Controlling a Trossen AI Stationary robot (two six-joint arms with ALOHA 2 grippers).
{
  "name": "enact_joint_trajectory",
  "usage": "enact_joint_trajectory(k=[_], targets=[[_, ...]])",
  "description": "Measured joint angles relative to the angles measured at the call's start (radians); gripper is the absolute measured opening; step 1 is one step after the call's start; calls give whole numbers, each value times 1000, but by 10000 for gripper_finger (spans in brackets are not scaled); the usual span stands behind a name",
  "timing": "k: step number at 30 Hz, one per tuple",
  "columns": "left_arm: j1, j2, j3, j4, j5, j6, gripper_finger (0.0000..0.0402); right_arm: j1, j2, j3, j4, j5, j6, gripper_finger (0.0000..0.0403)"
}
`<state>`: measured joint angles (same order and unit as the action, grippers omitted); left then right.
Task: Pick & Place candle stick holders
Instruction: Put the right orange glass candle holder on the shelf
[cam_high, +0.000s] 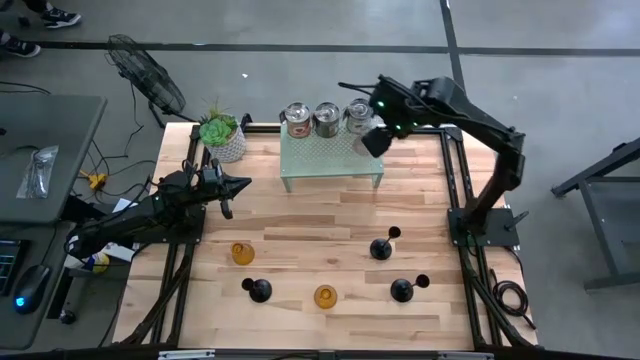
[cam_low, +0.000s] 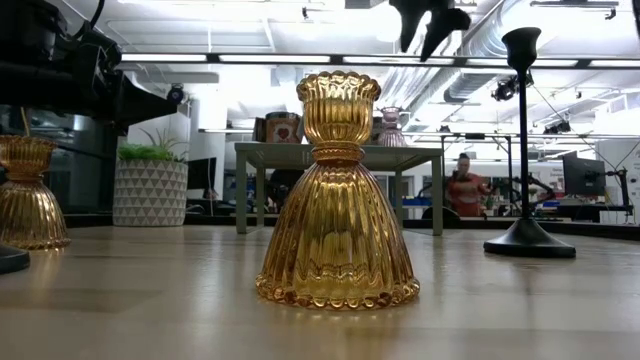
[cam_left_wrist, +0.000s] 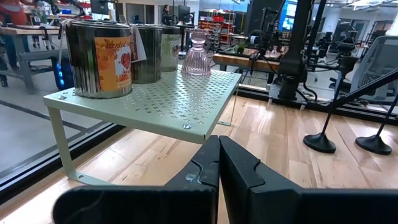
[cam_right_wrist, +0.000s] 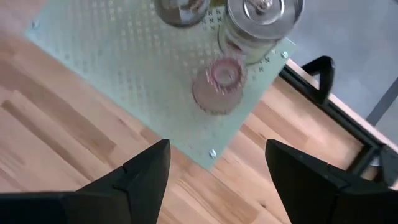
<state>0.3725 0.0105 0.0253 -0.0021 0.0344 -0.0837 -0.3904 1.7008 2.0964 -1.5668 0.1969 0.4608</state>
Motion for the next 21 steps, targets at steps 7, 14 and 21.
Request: enact_joint_trajectory(k=[7,14,21], targets=[[0,0,0,0,0,0,0,58,-197,-244,52,43,-48,256],[0,0,0,0,0,0,0,116,-416,-533,163,31,-34,256],[0,0,0,0,0,0,0,174,-619,-793,334,4,44,256]])
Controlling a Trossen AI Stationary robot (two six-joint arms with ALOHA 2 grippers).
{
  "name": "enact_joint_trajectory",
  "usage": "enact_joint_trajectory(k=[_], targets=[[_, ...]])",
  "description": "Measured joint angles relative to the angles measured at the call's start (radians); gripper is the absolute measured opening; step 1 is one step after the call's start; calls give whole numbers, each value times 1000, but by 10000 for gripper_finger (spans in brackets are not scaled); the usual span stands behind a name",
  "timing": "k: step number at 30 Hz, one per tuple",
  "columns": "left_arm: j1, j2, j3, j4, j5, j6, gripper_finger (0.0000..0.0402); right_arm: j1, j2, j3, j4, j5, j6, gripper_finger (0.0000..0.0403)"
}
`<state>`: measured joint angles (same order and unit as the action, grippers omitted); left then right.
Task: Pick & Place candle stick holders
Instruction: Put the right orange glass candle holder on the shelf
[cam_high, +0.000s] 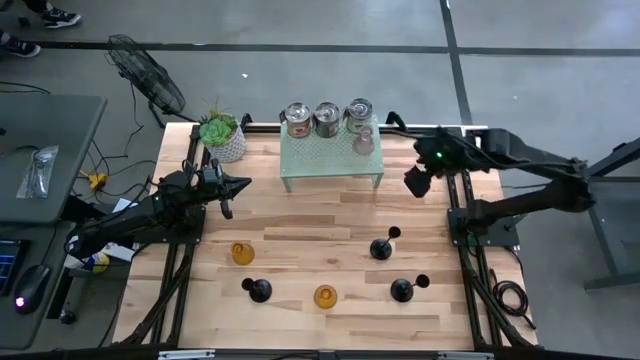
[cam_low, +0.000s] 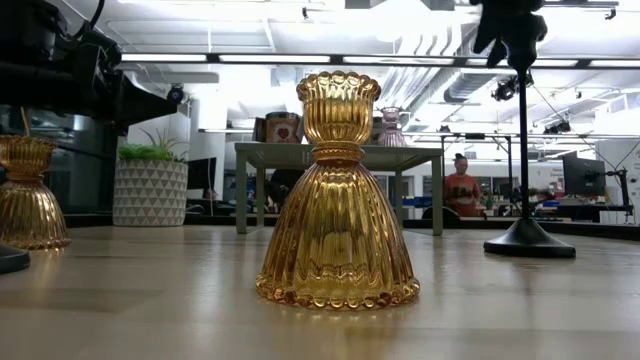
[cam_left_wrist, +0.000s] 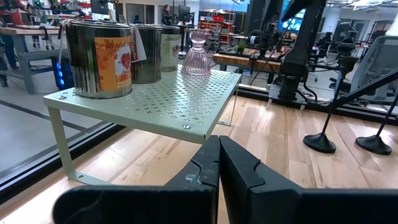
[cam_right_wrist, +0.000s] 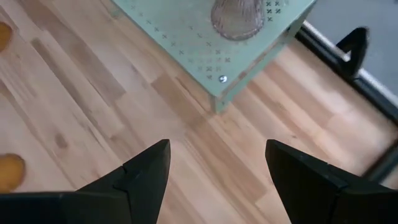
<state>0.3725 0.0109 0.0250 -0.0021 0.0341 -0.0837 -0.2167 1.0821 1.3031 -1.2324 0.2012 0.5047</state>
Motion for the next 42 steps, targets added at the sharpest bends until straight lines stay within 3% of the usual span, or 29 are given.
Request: enact_joint_trajectory(k=[15,27,33,42], targets=[[0,0,0,0,0,0,0,141,-328,-344,108,15,141,256],[0,0,0,0,0,0,0,252,-520,-561,312,25,123,256],[0,0,0,0,0,0,0,288,-577,-636,331,25,127,256],[0,0,0,0,0,0,0,351,-569,-641,395,36,120,256]])
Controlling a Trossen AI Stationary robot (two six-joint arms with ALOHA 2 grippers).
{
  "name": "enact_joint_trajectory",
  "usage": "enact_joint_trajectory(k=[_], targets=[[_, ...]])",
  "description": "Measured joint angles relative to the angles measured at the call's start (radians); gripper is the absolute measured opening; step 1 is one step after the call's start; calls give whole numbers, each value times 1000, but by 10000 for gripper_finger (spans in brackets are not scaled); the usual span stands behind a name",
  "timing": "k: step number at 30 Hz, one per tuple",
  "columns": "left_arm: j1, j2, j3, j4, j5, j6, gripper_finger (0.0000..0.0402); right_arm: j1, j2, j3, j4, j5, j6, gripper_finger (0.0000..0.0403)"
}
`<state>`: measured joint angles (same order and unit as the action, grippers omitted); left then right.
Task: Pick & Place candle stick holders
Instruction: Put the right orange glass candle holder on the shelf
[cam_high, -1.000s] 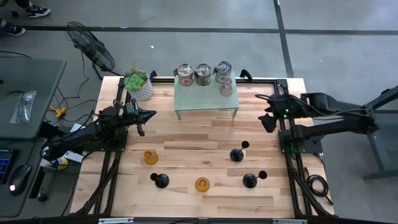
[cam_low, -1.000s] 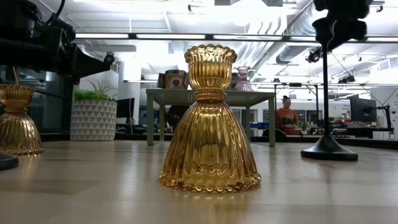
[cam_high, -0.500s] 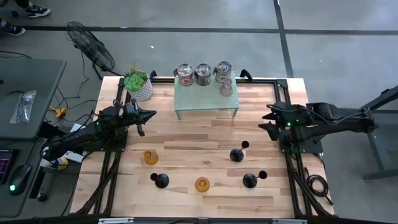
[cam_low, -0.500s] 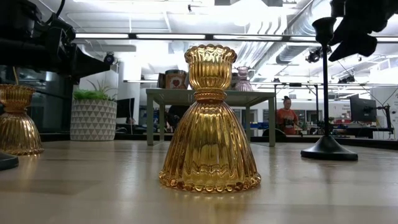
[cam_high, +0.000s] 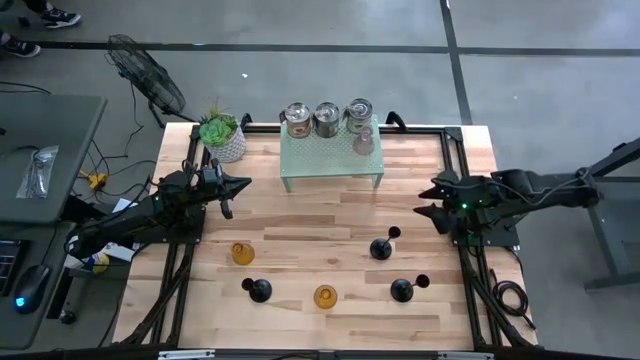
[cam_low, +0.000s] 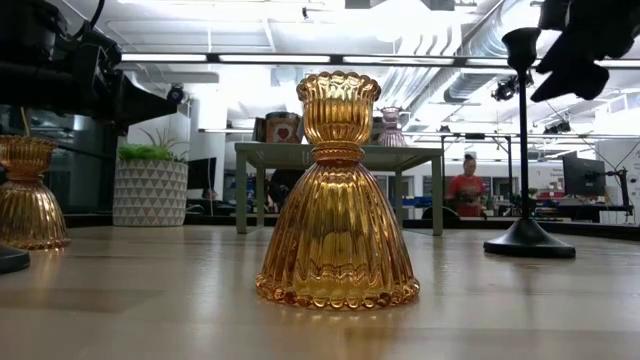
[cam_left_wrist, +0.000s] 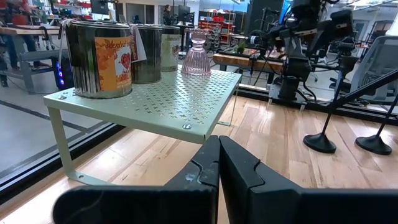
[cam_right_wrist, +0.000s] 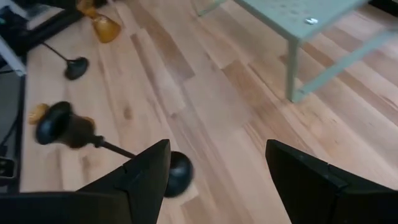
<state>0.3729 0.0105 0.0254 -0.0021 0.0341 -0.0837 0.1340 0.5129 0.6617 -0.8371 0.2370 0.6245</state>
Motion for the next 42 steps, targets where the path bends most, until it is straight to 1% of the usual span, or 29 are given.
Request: enact_joint_trajectory(k=[6,12,14,17,21,24,27,30,34,39,42], targets=[[0,0,0,0,0,0,0,17,63,15,58,-1,-26,256],[0,0,0,0,0,0,0,17,162,139,32,34,-83,256],[0,0,0,0,0,0,0,17,213,188,34,26,-117,256],[0,0,0,0,0,0,0,25,306,256,43,-31,-158,256],[0,0,0,0,0,0,0,56,425,323,75,-94,-158,256],[0,0,0,0,0,0,0,78,520,364,114,-109,-163,256],[0,0,0,0,0,0,0,84,626,422,134,-119,-216,256],[0,0,0,0,0,0,0,89,731,494,134,-164,-254,256],[0,0,0,0,0,0,0,113,865,599,141,-228,-264,256],[0,0,0,0,0,0,0,160,993,686,140,-313,-287,256],[0,0,0,0,0,0,0,197,1055,715,140,-325,-290,256]])
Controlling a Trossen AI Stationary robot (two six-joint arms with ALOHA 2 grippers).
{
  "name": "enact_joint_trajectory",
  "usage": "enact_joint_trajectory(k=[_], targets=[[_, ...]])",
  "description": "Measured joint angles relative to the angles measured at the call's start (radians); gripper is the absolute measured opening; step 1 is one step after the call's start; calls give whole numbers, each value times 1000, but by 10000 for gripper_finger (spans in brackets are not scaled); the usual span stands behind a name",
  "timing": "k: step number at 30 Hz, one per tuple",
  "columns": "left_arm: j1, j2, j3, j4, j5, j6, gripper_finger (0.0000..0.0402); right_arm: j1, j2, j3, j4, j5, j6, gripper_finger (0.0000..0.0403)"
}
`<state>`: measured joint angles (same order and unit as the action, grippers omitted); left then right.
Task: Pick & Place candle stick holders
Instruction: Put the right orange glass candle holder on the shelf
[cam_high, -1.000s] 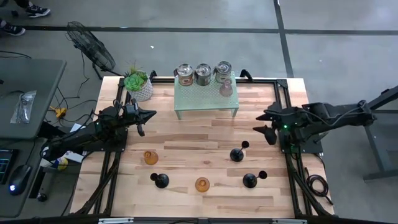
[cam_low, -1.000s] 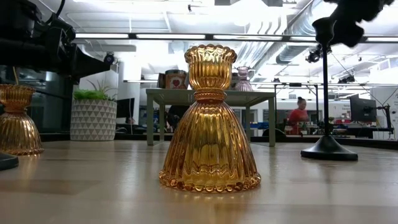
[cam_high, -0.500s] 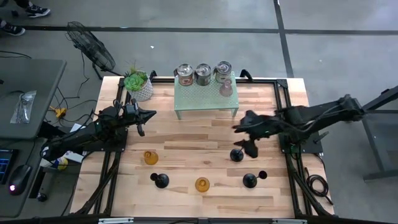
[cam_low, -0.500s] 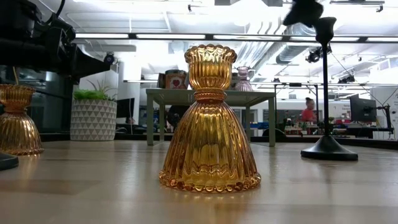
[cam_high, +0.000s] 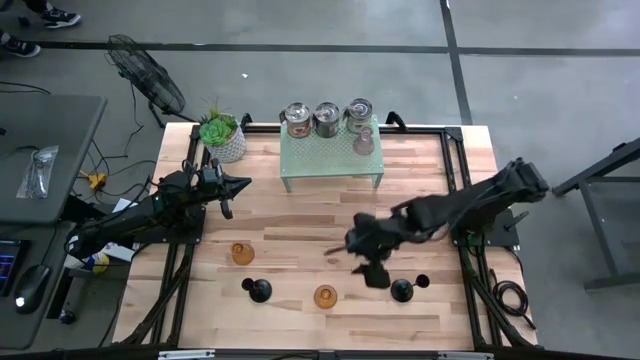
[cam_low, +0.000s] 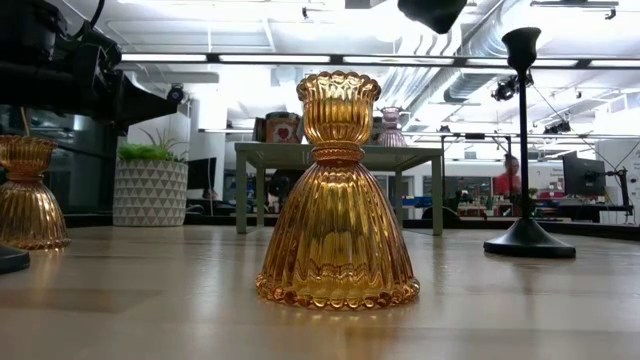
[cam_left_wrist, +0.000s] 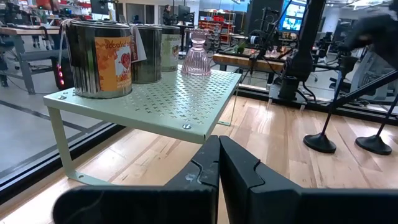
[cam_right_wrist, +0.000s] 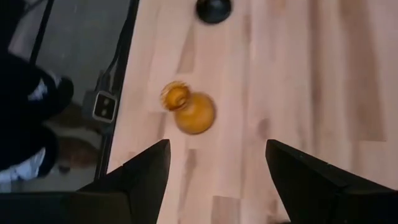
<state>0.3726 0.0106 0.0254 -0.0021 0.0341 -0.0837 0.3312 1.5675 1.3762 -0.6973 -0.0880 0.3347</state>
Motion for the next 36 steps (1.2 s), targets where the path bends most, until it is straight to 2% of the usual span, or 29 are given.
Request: enact_joint_trajectory(k=[8,14,22,30,36], targets=[[0,0,0,0,0,0,0,93,125,25,39,-27,-26,256],[0,0,0,0,0,0,0,113,176,29,81,-46,-87,256],[0,0,0,0,0,0,0,105,275,171,14,5,-260,256],[0,0,0,0,0,0,0,111,416,310,-88,0,-418,256],[0,0,0,0,0,0,0,112,445,337,-94,-16,-470,276]])
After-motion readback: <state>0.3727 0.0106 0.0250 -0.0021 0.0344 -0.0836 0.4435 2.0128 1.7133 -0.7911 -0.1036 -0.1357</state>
